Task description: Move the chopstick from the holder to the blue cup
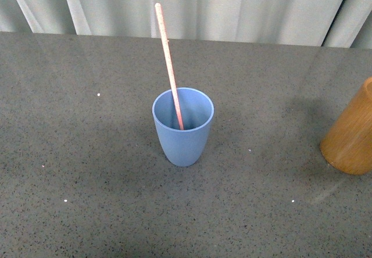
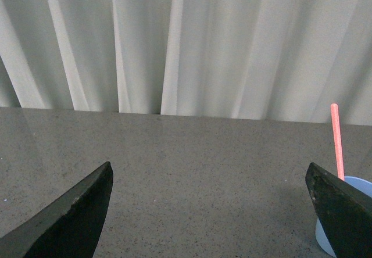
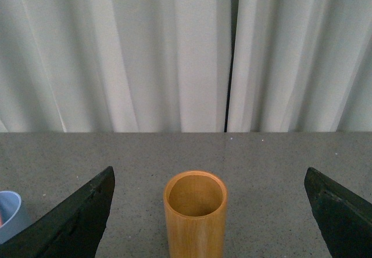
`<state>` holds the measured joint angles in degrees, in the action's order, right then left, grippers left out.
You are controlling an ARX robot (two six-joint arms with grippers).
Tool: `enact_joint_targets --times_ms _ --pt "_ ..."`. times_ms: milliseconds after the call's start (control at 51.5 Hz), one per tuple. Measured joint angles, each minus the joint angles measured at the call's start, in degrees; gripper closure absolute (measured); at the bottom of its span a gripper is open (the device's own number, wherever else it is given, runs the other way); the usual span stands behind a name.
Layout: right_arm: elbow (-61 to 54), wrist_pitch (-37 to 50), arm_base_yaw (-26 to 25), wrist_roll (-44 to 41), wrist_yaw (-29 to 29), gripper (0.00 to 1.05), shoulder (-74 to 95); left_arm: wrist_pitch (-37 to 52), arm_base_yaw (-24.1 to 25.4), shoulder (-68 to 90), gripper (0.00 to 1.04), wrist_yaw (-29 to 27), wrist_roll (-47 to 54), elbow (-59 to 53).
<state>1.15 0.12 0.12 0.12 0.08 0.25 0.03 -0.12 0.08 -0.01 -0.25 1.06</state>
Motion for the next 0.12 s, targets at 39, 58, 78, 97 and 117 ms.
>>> enact_joint_targets --times_ms 39,58,78,97,117 --pt "0.0 0.0 0.0 0.0 0.0 0.10 0.0 0.0 0.0 0.0 0.07 0.0 0.0 0.0" --pt "0.0 0.0 0.0 0.0 0.0 0.10 0.0 0.0 0.0 0.0 0.07 0.0 0.0 0.0" --pt "0.0 0.0 0.0 0.0 0.0 0.10 0.0 0.0 0.0 0.0 0.07 0.0 0.0 0.0" --pt "0.0 0.0 0.0 0.0 0.0 0.10 0.0 0.0 0.0 0.0 0.07 0.0 0.0 0.0" --pt "0.0 0.0 0.0 0.0 0.0 0.10 0.0 0.0 0.0 0.0 0.07 0.0 0.0 0.0"
